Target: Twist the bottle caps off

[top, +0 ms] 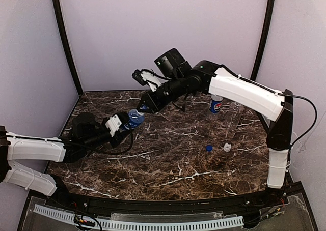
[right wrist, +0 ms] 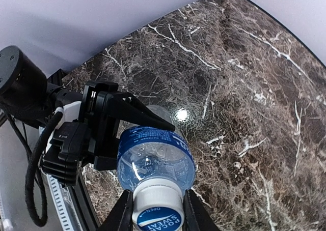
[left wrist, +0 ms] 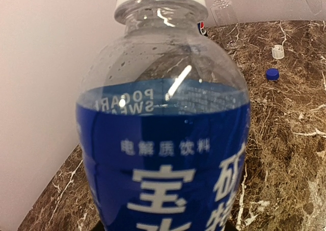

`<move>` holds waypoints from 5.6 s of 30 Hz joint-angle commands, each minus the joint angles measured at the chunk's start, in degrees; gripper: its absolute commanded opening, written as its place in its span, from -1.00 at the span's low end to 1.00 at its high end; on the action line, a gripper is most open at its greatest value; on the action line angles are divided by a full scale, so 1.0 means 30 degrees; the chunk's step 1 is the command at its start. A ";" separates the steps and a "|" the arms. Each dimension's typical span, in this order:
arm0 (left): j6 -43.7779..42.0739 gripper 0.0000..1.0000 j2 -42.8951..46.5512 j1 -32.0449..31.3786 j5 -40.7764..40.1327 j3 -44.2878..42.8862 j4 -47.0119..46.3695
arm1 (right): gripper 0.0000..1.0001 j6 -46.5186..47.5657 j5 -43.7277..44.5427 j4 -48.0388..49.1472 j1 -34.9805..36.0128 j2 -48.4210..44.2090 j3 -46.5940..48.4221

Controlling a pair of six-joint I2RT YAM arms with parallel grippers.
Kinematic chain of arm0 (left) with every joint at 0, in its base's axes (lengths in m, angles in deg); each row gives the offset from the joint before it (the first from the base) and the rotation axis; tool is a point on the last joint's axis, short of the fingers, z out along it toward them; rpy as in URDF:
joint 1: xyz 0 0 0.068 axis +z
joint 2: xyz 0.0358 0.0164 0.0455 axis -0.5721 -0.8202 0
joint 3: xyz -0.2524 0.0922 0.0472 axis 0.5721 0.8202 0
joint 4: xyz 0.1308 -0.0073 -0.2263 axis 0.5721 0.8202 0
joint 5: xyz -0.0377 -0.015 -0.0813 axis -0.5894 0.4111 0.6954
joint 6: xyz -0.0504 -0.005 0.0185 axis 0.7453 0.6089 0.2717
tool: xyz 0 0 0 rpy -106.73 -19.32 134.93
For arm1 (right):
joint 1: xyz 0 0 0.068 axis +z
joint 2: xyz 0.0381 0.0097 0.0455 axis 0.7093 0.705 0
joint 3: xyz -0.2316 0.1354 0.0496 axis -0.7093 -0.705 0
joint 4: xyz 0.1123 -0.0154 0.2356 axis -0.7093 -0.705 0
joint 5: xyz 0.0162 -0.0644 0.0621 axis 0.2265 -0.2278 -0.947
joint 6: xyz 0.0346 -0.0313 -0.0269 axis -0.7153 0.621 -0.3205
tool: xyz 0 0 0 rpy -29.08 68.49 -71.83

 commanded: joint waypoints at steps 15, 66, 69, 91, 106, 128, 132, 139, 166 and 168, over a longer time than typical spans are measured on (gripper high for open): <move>-0.0571 -0.34 0.0170 -0.0074 0.7195 -0.0420 0.2474 | -1.00 2.0256 0.1070 -0.0382 0.2248 -0.3429 -0.5513; 0.0363 -0.36 0.0137 -0.0153 0.0971 -0.0052 0.0245 | 0.29 0.0332 -0.1935 0.1847 -0.0348 -0.2589 -0.2998; 0.0328 -0.36 0.0139 -0.0155 0.1099 -0.0026 0.0213 | 0.33 0.0147 -0.0270 0.0508 0.0391 -0.1808 -0.1696; 0.0341 -0.36 0.0103 -0.0146 0.2230 0.0128 0.0201 | -0.94 0.5567 -0.0587 -0.1611 0.1216 -0.1379 -0.1358; -0.1399 -0.42 0.0201 -0.0155 1.0586 -0.0450 0.3166 | -1.00 2.9472 0.4010 0.0776 0.3889 -0.4906 -0.7780; -0.1259 -0.43 0.0454 -0.0150 0.8973 -0.0146 0.2697 | 0.94 2.9700 0.8019 0.8553 0.4157 -0.7472 -1.1834; -0.0643 -0.43 0.0292 -0.0155 0.7460 -0.0028 0.1632 | 0.97 2.7672 0.6574 0.8330 0.4233 -0.8928 -1.2609; 0.0118 -0.43 0.0223 -0.0134 0.4788 -0.0022 0.0356 | 0.97 1.4137 0.0140 0.5858 0.2064 -0.9143 -0.9492; 0.0828 -0.45 -0.0589 -0.0152 0.0582 -0.0582 -0.0679 | 0.25 -0.2040 -0.0063 0.0514 -0.0036 -0.1255 -0.1344; 0.0892 -0.45 -0.0599 -0.0155 0.0662 -0.0591 -0.0728 | 0.23 -0.1952 -0.0183 0.0443 -0.0075 -0.1017 -0.1229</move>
